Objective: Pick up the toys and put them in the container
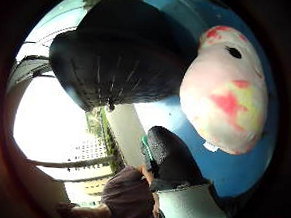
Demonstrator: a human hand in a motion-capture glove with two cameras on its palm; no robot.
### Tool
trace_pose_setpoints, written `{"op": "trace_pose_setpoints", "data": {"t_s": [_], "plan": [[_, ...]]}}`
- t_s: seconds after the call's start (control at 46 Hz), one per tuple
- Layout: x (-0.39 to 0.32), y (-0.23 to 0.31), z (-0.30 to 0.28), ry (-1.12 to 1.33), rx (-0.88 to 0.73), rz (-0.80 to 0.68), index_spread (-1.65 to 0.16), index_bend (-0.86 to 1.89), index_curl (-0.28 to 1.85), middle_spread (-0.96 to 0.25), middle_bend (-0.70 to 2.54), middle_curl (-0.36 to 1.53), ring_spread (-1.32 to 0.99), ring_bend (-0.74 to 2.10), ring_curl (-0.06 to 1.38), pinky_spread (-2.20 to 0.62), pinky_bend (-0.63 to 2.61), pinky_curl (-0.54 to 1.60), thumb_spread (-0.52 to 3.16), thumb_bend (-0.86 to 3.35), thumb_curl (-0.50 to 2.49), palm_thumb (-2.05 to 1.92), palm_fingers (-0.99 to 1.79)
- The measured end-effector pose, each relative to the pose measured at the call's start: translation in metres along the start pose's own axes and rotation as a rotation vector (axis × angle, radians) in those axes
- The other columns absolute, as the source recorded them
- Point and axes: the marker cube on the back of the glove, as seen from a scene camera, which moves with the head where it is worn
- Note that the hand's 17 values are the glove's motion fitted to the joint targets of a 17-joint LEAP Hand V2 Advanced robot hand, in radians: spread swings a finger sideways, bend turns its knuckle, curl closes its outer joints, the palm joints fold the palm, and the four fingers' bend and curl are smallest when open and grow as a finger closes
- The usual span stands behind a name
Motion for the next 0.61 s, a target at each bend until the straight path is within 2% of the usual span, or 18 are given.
{"op": "trace_pose_setpoints", "data": {"t_s": [0.239,0.413,0.609], "plan": [[0.000,-0.005,0.035,-0.007,-0.004,-0.074,-0.07,-0.01,0.05,0.12,0.17,0.30,0.03,0.80,0.42,0.02,1.31,0.41,1.25,0.05,0.39,0.33,-0.14],[0.005,-0.011,0.035,0.000,0.069,-0.051,-0.06,0.07,0.06,0.14,0.20,0.32,0.02,0.94,0.46,-0.01,1.38,0.42,1.25,0.11,0.43,0.51,-0.05],[0.010,-0.015,0.035,0.025,0.055,-0.043,-0.06,0.09,0.09,0.15,0.25,0.36,0.01,1.09,0.49,-0.06,1.43,0.42,1.23,0.17,0.46,0.68,0.05]]}}
